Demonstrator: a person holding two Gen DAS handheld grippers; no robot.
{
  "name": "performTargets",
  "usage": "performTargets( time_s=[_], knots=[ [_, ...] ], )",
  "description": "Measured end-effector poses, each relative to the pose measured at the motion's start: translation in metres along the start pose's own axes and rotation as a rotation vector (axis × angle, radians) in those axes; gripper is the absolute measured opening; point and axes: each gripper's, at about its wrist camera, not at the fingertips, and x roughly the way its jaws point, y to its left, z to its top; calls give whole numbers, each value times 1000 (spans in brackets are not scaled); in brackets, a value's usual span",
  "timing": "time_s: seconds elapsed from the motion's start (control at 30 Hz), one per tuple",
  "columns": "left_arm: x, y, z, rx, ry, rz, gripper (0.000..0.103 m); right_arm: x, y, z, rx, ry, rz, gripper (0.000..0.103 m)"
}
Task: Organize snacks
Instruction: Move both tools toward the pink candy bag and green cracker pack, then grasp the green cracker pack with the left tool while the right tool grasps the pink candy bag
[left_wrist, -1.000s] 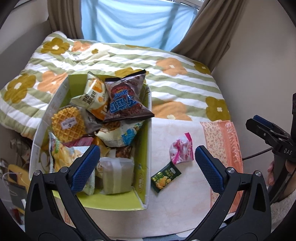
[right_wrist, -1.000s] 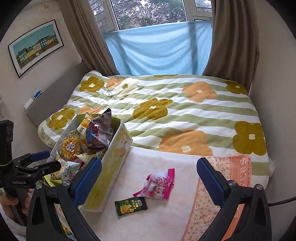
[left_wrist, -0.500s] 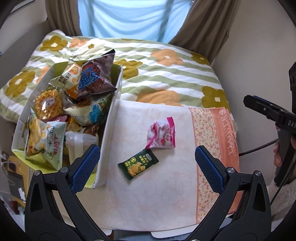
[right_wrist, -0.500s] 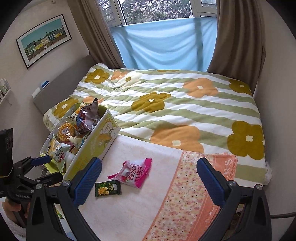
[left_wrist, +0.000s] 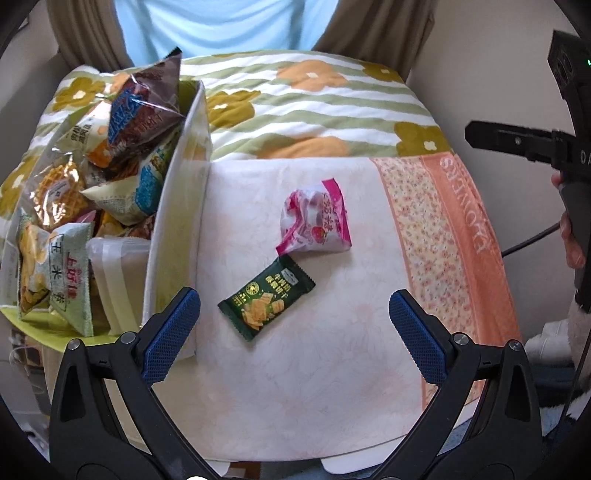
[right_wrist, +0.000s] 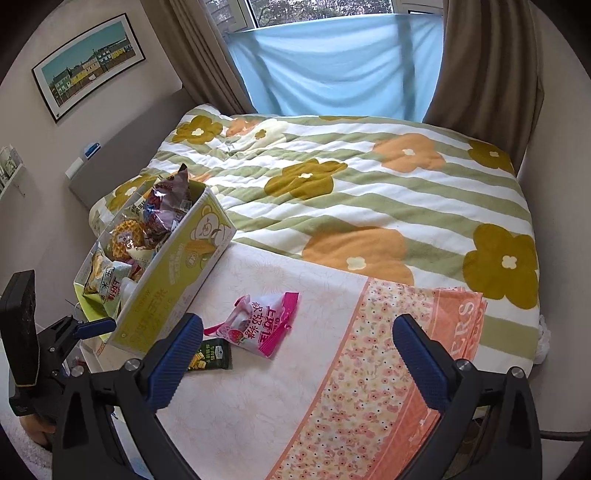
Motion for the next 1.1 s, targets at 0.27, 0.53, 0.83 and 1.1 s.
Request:
performTargets(
  time_s=[0.27, 0.53, 0.83, 1.1],
  knots=[
    [62, -10, 0, 204, 174, 53, 99, 44, -7, -4, 17, 69, 29, 102],
    [96, -37, 11, 455, 302, 136, 86, 62, -20, -6, 63, 93, 32, 102],
    [146, -29, 16, 464, 502, 187, 86, 69, -34, -8, 103, 106, 21, 102],
    [167, -17, 11, 335, 536, 122, 87, 96, -33, -13, 108, 170, 62, 102]
  ],
)
